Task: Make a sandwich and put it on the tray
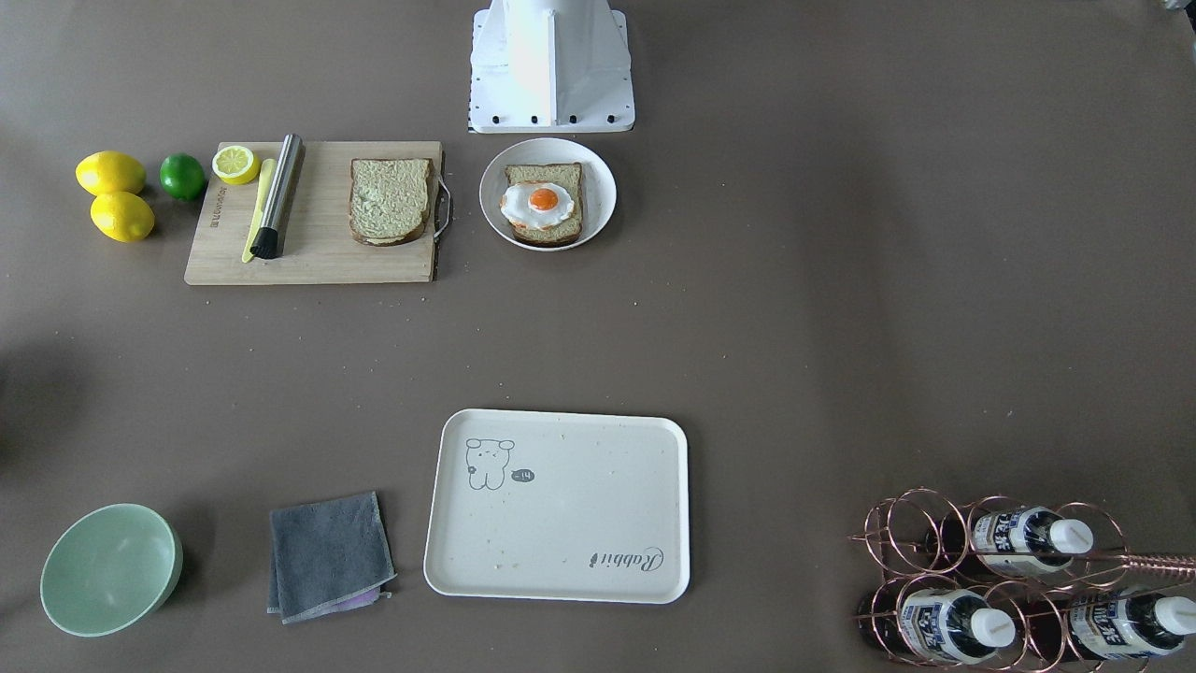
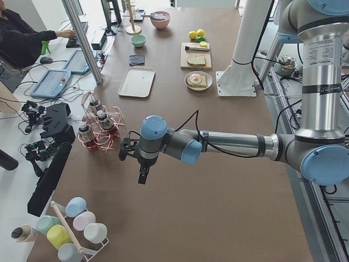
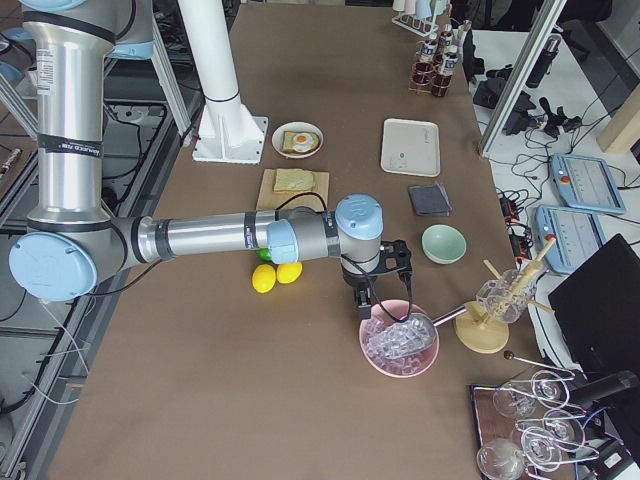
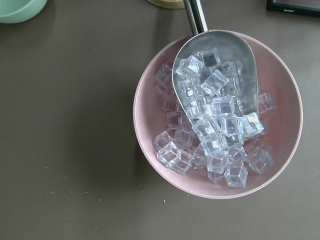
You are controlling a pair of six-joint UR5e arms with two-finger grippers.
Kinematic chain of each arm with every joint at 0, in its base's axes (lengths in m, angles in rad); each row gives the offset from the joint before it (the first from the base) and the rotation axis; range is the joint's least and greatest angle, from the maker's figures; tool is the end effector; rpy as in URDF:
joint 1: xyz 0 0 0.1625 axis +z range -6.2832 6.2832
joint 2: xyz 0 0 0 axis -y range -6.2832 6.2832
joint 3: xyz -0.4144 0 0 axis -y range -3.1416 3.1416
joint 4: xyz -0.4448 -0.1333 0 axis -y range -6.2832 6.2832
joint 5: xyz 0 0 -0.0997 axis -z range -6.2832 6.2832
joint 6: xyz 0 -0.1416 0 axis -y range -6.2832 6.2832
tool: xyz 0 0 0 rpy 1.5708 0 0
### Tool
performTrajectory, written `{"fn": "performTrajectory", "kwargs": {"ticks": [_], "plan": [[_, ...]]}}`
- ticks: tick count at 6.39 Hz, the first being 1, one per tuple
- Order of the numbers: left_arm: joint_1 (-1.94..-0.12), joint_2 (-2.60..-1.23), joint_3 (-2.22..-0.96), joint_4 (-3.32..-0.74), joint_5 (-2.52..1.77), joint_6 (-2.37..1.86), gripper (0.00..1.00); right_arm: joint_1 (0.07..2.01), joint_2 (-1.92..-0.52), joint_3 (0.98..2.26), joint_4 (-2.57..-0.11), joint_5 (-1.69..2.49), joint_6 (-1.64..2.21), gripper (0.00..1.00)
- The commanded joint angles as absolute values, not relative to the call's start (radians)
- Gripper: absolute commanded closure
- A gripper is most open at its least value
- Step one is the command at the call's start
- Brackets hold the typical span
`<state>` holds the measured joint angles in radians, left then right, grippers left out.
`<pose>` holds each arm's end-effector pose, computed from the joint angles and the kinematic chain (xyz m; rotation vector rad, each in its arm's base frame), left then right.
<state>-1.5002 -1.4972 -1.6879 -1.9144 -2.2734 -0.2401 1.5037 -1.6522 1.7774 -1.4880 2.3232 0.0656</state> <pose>-0.0031 -0.5486 0.6189 0.2590 0.7421 -0.0247 0.0011 -0.5278 0.6005 0.1479 -0.7611 -0.0797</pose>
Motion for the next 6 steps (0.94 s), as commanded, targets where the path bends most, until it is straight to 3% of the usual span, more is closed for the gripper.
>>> {"fn": "performTrajectory", "kwargs": {"ticks": [1, 6], "plan": [[-1.500, -1.497, -1.689, -1.914, -2.273, -0.239, 0.02, 1.499, -1.652, 1.779, -1.489, 2.330, 0.067, 0.00], [-1.500, -1.505, -1.689, -1.933, -2.275, -0.242, 0.02, 1.480, -1.631, 1.781, -1.488, 2.336, 0.069, 0.00]]}}
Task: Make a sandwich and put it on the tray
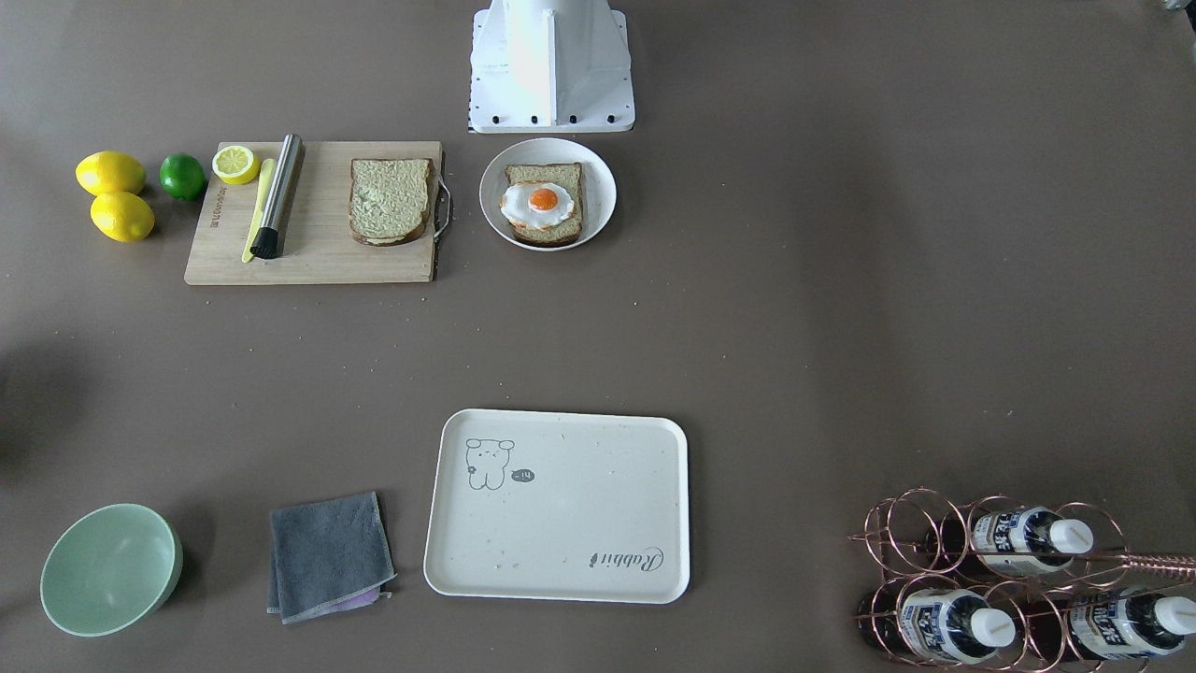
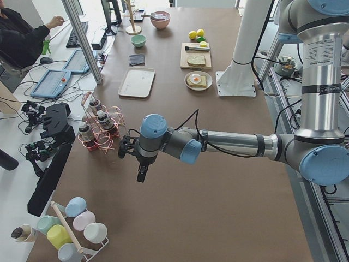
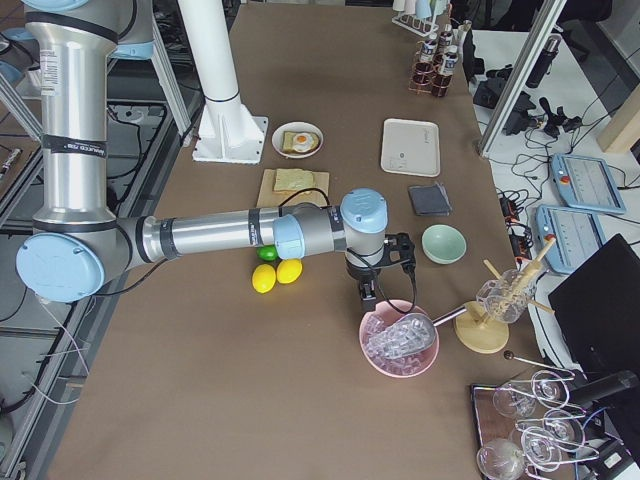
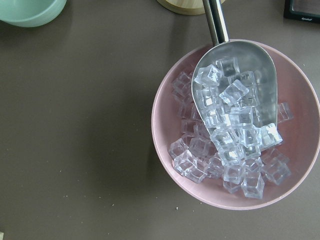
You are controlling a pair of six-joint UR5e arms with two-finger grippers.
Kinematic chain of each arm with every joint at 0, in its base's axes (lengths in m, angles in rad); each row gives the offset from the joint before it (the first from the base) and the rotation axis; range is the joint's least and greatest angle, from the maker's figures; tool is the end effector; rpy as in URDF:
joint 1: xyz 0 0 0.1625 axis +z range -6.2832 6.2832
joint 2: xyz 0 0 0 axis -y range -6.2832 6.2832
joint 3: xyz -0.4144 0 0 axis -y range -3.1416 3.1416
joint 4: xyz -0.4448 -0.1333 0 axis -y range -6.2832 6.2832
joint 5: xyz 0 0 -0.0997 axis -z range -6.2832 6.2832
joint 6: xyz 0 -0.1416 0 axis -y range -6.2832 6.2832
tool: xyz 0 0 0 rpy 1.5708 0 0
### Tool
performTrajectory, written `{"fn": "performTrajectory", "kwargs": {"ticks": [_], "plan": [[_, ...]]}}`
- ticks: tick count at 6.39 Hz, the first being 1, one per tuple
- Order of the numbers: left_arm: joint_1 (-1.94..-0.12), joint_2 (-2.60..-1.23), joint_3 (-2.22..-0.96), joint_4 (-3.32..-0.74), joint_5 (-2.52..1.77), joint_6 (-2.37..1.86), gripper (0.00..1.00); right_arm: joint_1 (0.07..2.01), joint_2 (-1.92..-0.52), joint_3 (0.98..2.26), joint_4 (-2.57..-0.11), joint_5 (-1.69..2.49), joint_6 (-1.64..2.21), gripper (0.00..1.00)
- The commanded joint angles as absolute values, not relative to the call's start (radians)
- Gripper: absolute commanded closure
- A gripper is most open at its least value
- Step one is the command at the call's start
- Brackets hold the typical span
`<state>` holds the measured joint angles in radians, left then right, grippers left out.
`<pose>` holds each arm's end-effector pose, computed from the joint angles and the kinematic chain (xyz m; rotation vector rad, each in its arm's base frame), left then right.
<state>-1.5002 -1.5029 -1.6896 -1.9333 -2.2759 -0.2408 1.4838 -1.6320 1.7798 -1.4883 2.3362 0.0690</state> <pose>-0.0026 -0.5523 0.6120 0.2832 0.7472 -0.0153 -0.0114 -0.5360 0.5873 0.1589 -0.7768 -0.1052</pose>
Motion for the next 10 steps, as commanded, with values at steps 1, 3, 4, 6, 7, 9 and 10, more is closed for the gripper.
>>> {"fn": "performTrajectory", "kwargs": {"ticks": [1, 3, 4, 6, 7, 9, 10], "plan": [[-1.500, -1.505, -1.692, -1.933, -2.278, -0.250, 0.02, 1.473, -1.629, 1.789, -1.488, 2.338, 0.071, 0.00], [-1.487, -1.511, -1.698, -1.933, -2.279, -0.271, 0.02, 1.361, -1.557, 1.834, -1.486, 2.335, 0.218, 0.00], [-1.456, -1.529, -1.709, -1.946, -2.281, -0.357, 0.02, 1.291, -1.513, 1.845, -1.436, 2.329, 0.329, 0.00], [-1.352, -1.537, -1.791, -1.962, -2.270, -0.562, 0.02, 1.139, -1.468, 1.858, -1.271, 2.289, 0.652, 0.00], [-1.329, -1.546, -1.814, -1.963, -2.270, -0.628, 0.02, 1.081, -1.465, 1.890, -1.261, 2.263, 0.737, 0.00], [-1.245, -1.534, -1.845, -2.081, -2.278, -0.828, 0.02, 0.931, -1.465, 2.003, -1.258, 2.258, 0.997, 0.00], [-1.189, -1.523, -1.844, -2.165, -2.276, -0.935, 0.02, 0.820, -1.457, 2.057, -1.250, 2.191, 1.100, 0.00]]}}
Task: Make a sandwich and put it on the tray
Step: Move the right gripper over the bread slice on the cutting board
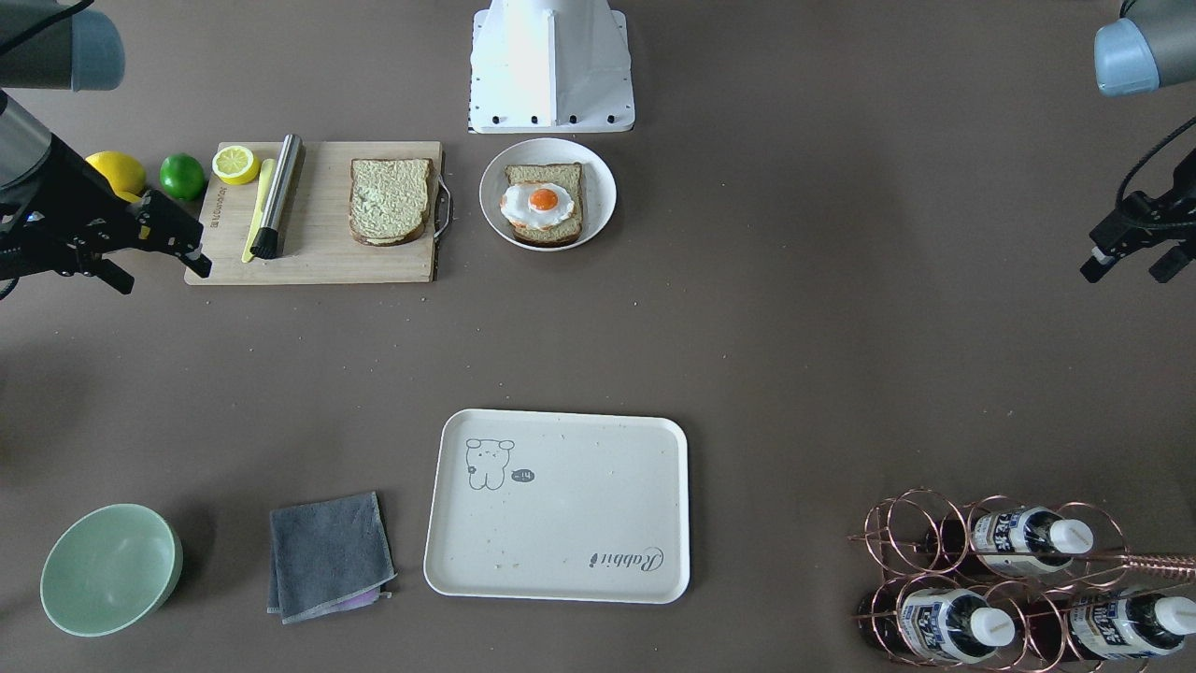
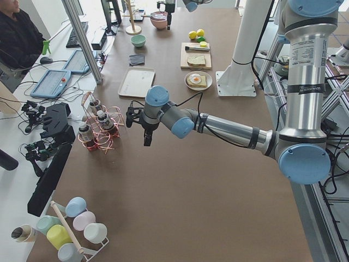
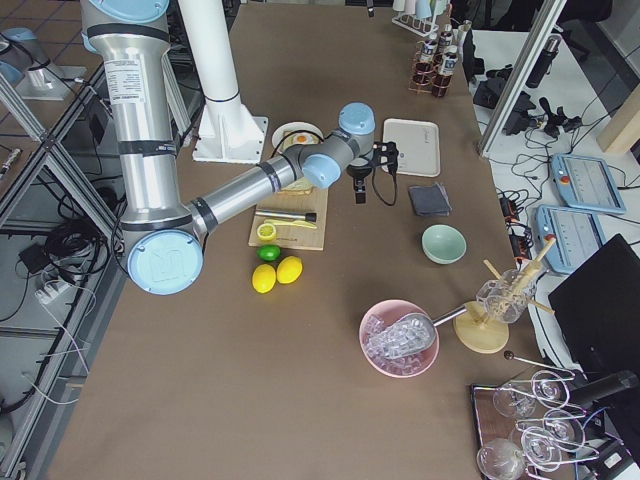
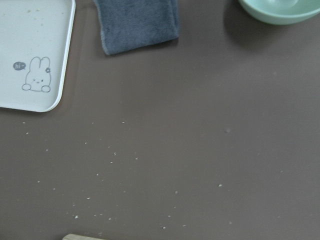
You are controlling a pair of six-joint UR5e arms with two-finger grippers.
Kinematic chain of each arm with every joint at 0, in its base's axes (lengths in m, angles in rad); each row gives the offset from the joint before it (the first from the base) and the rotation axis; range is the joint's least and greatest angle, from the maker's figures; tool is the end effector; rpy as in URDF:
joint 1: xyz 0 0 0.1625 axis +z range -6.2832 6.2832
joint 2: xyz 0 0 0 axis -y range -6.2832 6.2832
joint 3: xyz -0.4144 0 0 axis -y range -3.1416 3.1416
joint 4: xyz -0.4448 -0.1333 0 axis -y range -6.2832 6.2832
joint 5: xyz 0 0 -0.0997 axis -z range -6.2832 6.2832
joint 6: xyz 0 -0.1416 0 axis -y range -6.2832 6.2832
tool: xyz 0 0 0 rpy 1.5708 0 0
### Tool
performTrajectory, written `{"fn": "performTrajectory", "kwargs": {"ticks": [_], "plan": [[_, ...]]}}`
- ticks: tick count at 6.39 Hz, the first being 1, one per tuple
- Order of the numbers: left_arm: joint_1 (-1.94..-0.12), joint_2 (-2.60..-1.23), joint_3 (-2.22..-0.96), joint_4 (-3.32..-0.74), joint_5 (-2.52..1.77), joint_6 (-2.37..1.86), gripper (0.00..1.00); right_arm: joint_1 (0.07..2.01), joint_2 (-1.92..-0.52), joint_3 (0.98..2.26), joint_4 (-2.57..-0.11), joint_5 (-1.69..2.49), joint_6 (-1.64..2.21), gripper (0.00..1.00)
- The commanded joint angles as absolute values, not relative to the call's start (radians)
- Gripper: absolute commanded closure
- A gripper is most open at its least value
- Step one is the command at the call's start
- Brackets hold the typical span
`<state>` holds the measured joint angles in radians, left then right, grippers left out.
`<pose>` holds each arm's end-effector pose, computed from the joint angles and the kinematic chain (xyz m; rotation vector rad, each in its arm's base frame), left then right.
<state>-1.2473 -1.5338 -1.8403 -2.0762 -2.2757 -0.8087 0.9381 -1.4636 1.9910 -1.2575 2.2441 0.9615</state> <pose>0.1398 -0.5478 0.4869 0.2355 0.9448 -0.1864 -0.3053 -0.4925 0.3502 0.1117 -1.0162 0.0168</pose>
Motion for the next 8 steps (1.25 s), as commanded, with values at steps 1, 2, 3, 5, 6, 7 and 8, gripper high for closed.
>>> {"fn": "performTrajectory", "kwargs": {"ticks": [1, 2, 3, 5, 6, 7, 8], "plan": [[-1.154, -1.526, -1.847, -2.212, -2.276, -1.009, 0.02, 0.716, -1.457, 2.066, -1.205, 2.121, 1.167, 0.00], [-1.125, -1.529, -1.855, -2.226, -2.269, -1.059, 0.02, 0.618, -1.459, 2.066, -1.143, 2.036, 1.207, 0.00], [-1.124, -1.529, -1.855, -2.226, -2.267, -1.060, 0.02, 0.573, -1.471, 2.059, -1.137, 2.013, 1.209, 0.00], [-1.124, -1.528, -1.856, -2.226, -2.267, -1.062, 0.02, 0.507, -1.515, 2.039, -1.105, 1.962, 1.207, 0.01], [-1.124, -1.529, -1.856, -2.226, -2.266, -1.062, 0.02, 0.479, -1.558, 2.007, -1.018, 1.939, 1.209, 0.01], [-1.124, -1.528, -1.856, -2.226, -2.266, -1.060, 0.02, 0.466, -1.584, 1.994, -0.968, 1.936, 1.209, 0.01], [-1.124, -1.529, -1.856, -2.226, -2.266, -1.060, 0.02, 0.462, -1.595, 1.991, -0.969, 1.928, 1.209, 0.01]]}}
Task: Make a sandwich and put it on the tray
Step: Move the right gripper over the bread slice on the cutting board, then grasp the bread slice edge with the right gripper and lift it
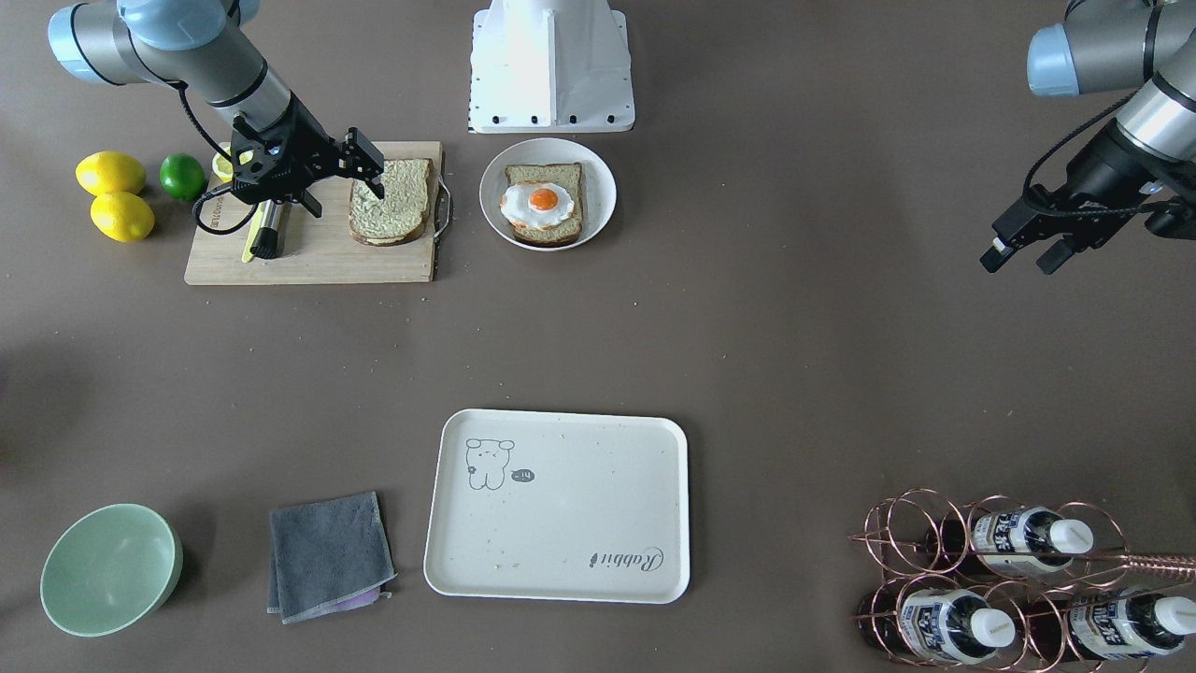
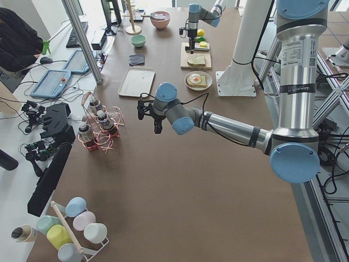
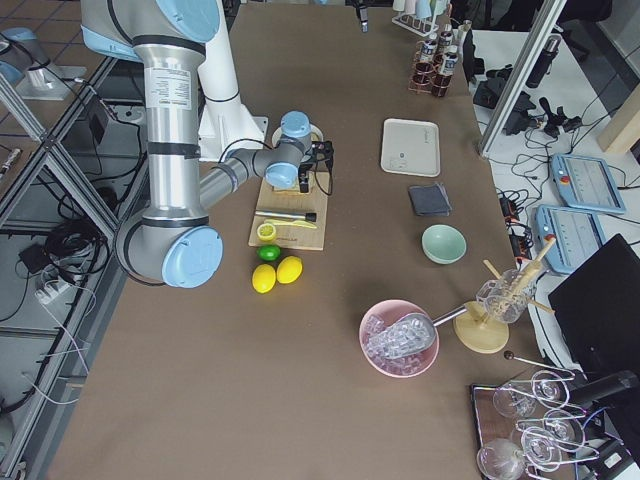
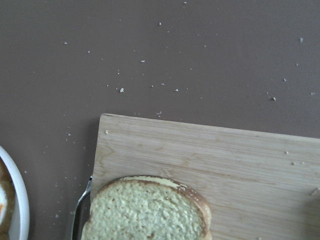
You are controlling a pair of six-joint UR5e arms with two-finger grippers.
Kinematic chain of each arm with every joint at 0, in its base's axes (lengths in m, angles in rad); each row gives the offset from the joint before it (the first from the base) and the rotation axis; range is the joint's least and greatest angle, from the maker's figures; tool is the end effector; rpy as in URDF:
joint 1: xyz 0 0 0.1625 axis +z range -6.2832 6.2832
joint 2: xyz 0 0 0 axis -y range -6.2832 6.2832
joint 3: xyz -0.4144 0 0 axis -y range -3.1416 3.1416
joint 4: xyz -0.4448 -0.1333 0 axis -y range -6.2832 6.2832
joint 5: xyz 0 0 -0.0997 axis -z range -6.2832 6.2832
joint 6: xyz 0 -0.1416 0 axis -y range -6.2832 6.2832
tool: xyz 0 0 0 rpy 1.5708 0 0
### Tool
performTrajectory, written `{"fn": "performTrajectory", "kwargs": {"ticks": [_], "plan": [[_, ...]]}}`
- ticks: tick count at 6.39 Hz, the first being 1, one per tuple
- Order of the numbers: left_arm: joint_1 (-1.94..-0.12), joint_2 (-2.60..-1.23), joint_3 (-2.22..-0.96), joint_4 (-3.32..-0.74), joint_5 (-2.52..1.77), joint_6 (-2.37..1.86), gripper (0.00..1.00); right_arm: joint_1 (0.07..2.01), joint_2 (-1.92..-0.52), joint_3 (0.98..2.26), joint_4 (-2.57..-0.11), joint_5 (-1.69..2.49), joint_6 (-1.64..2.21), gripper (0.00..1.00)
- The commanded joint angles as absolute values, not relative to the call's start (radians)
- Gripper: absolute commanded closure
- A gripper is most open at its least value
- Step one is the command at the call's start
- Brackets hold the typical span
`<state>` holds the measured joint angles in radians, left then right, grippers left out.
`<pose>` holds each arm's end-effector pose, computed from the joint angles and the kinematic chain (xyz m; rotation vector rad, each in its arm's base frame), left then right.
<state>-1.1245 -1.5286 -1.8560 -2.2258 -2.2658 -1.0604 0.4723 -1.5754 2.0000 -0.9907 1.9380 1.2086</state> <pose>0.2039 -0.5248 0.4593 0.1848 1.0587 -0.2423 -0.4687 -0.3320 0.3804 0.0954 -1.0425 -0.0845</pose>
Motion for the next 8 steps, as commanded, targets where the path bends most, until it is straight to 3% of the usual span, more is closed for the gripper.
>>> {"fn": "performTrajectory", "kwargs": {"ticks": [1, 2, 4, 5, 6, 7, 8], "plan": [[-1.124, -1.531, -1.855, -2.226, -2.266, -1.060, 0.02, 0.456, -1.598, 1.990, -0.968, 1.928, 1.209, 0.01], [-1.124, -1.531, -1.853, -2.226, -2.266, -1.058, 0.02, 0.445, -1.600, 1.988, -0.969, 1.916, 1.209, 0.02], [-1.124, -1.531, -1.850, -2.226, -2.264, -1.057, 0.02, 0.407, -1.598, 1.977, -0.969, 1.881, 1.209, 0.17], [-1.124, -1.531, -1.850, -2.226, -2.263, -1.055, 0.02, 0.400, -1.597, 1.977, -0.969, 1.875, 1.209, 0.17], [-1.124, -1.531, -1.848, -2.226, -2.263, -1.055, 0.02, 0.397, -1.597, 1.974, -0.969, 1.875, 1.210, 0.24], [-1.124, -1.529, -1.848, -2.226, -2.263, -1.055, 0.02, 0.397, -1.598, 1.974, -0.969, 1.875, 1.210, 0.54], [-1.124, -1.528, -1.848, -2.226, -2.263, -1.055, 0.02, 0.397, -1.598, 1.973, -0.969, 1.875, 1.209, 1.00]]}}
